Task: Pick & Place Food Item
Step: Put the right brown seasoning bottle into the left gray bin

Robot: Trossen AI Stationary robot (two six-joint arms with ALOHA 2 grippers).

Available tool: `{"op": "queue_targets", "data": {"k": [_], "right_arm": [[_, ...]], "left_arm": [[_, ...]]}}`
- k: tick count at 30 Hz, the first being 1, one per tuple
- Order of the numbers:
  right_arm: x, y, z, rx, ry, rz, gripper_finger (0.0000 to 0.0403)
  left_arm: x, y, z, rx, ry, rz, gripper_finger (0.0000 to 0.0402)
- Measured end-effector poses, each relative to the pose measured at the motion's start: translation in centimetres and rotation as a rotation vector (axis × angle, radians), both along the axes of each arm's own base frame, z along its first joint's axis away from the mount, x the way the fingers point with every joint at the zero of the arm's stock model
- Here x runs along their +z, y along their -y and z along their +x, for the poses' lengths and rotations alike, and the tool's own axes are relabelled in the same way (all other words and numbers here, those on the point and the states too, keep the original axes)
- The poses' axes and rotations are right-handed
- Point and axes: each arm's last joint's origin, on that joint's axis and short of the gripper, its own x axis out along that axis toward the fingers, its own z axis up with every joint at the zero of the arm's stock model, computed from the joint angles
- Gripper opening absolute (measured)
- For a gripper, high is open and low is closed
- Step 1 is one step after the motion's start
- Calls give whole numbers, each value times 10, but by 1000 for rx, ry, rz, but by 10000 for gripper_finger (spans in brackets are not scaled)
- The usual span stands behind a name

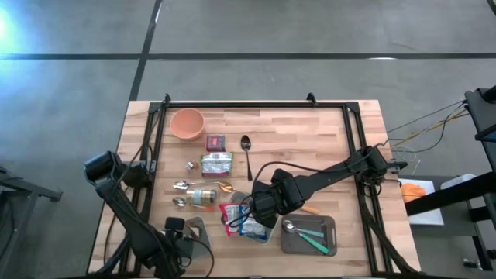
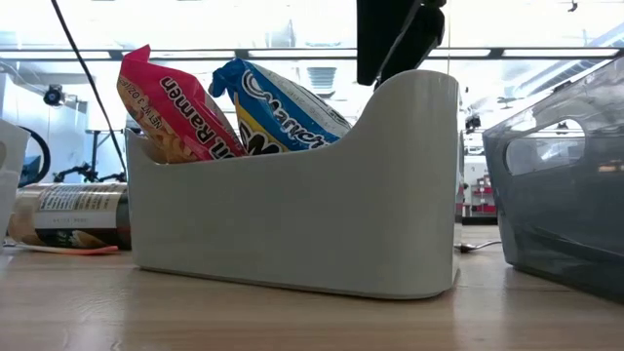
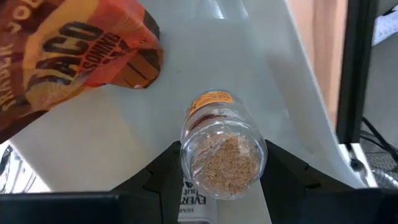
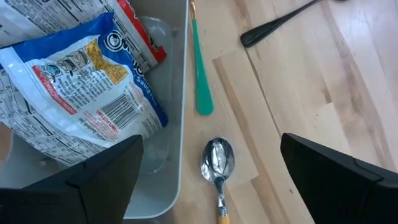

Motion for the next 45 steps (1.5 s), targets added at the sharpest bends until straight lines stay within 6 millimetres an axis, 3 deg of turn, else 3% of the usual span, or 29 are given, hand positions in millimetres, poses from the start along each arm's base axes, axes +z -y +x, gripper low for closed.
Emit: {"op": "queue_targets", "data": {"k": [17,29,41,45], "right_arm": [[0,-2,-1,8,-1,-2,379],[0,-2,-1,11,-1,-3,379],[0,-6,-2,21,-2,-3,379],[0,-6,-2,22,-1,-3,379]], "left_arm": [[0,18,-23,-496,17,-11,164],[-1,18,-24,-714,11,-14,164],[-13,16,-27,-749,-9,-49,166],[-15,16,-27,-744,-3,-55,212]]}}
